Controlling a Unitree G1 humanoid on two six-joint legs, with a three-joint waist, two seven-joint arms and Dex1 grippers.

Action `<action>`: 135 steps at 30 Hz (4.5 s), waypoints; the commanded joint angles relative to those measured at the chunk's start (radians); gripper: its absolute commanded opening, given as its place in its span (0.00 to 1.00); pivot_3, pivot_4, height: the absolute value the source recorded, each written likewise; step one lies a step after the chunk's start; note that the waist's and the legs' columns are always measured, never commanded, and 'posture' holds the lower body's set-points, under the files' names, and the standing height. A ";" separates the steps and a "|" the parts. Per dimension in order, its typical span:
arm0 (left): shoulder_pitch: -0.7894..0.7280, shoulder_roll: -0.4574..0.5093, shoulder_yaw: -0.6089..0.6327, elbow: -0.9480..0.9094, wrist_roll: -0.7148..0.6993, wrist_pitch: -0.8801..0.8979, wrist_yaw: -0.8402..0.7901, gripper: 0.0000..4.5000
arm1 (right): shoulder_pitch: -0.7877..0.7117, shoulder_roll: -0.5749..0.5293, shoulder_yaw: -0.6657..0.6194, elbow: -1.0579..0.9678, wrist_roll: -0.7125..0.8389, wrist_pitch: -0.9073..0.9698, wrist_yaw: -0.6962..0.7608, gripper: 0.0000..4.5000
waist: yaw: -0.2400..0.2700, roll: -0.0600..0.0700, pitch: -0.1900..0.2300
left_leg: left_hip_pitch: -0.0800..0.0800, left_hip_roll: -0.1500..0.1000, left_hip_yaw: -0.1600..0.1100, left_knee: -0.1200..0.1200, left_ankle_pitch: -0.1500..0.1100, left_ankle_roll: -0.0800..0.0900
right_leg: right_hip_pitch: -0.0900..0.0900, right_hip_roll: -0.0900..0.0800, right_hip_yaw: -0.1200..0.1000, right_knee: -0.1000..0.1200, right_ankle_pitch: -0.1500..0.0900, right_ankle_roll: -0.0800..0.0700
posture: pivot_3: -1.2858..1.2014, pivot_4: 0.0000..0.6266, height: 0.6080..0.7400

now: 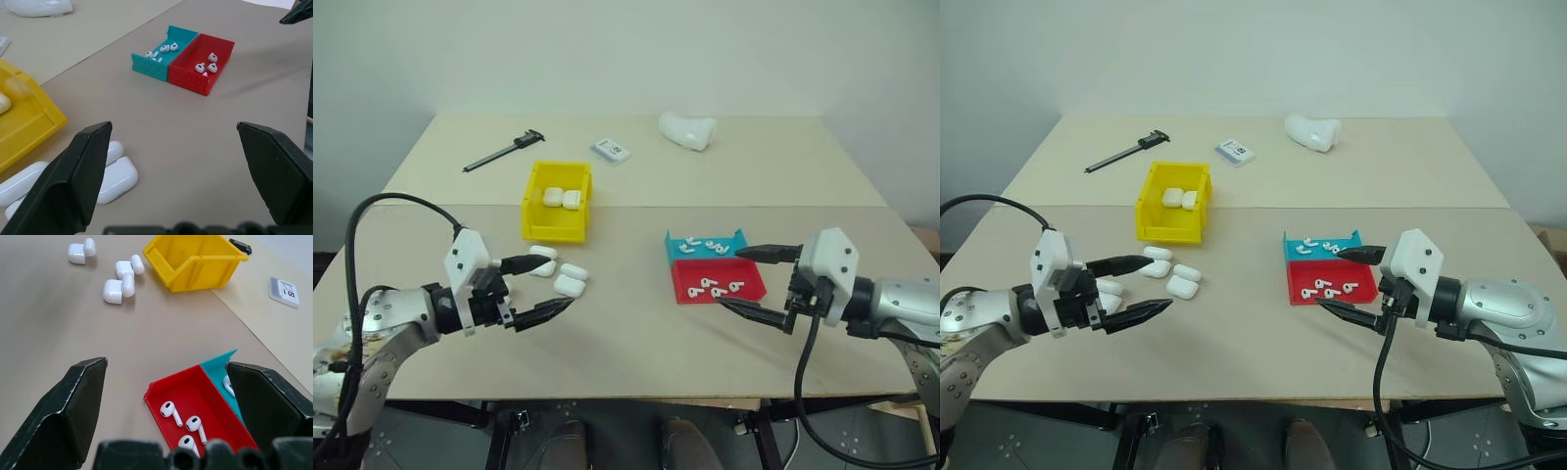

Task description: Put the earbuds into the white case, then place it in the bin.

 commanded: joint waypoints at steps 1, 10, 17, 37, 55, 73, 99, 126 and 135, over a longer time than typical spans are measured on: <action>0.000 0.018 0.029 -0.033 -0.009 -0.007 -0.002 0.99 | -0.009 0.007 -0.017 -0.022 0.002 -0.021 -0.006 1.00 | 0.000 0.000 0.000 | 0.000 0.000 0.000 0.000 0.000 0.000 | 0.000 0.000 0.000 0.000 0.000 0.000 | 0.52 0.24 1.00; -0.005 0.035 0.059 -0.032 -0.070 0.043 0.004 0.99 | -0.011 0.010 -0.016 -0.018 -0.002 -0.022 -0.012 1.00 | 0.000 0.000 0.000 | 0.000 0.000 0.000 0.000 0.000 0.000 | 0.000 0.000 0.000 0.000 0.000 0.000 | 0.52 0.24 1.00; -0.016 0.071 0.114 -0.041 -0.162 0.159 0.063 0.99 | -0.010 0.013 -0.014 -0.018 -0.003 -0.023 -0.010 1.00 | -0.001 0.000 0.000 | 0.000 0.000 0.000 0.000 0.000 0.000 | 0.000 0.000 0.000 0.000 0.000 0.000 | 0.52 0.24 1.00; -0.352 0.439 0.073 0.224 -0.396 0.954 0.555 0.99 | -0.026 0.023 -0.004 -0.029 0.022 0.004 -0.018 1.00 | -0.002 -0.001 0.000 | 0.000 -0.001 -0.001 0.000 0.000 0.000 | -0.001 0.000 -0.001 0.001 0.000 0.000 | 0.52 0.24 1.00; -0.806 0.369 -0.517 0.638 -0.762 0.954 1.053 0.99 | 0.038 0.034 -0.040 -0.131 0.086 0.087 -0.087 1.00 | 0.004 -0.001 0.000 | -0.003 -0.002 -0.003 0.001 0.001 -0.002 | -0.002 0.000 -0.002 0.002 0.000 0.000 | 0.52 0.24 1.00; -0.798 0.184 -0.532 0.746 -0.723 0.954 1.272 0.99 | 0.021 0.018 -0.061 -0.154 0.130 0.145 -0.107 1.00 | 0.008 -0.001 0.000 | -0.004 -0.003 -0.005 0.002 0.001 -0.003 | -0.002 -0.001 -0.003 0.002 0.000 0.000 | 0.52 0.24 1.00; -0.755 0.110 -0.457 0.783 -0.654 0.954 1.338 0.63 | 0.032 0.011 -0.075 -0.167 0.147 0.161 -0.134 1.00 | 0.013 0.000 -0.001 | -0.003 -0.004 -0.006 0.002 0.002 -0.004 | -0.001 -0.001 -0.003 0.003 0.000 0.000 | 0.52 0.24 1.00; -0.517 -0.208 -0.201 0.320 -0.115 -0.181 0.068 0.63 | -0.352 -0.258 0.331 0.053 -0.226 0.173 0.041 1.00 | 0.021 0.001 -0.002 | -0.006 -0.004 -0.001 0.002 0.003 -0.005 | -0.001 -0.001 -0.006 -0.001 0.002 -0.001 | 0.52 0.24 1.00; -0.593 -0.287 -0.313 0.420 -0.091 -0.273 -0.359 0.63 | -0.675 -0.214 0.667 0.365 -0.486 0.091 0.332 0.92 | -0.002 0.001 -0.002 | -0.007 -0.002 -0.002 0.007 0.002 -0.003 | -0.001 0.001 -0.006 0.001 0.002 -0.001 | 0.52 0.24 1.00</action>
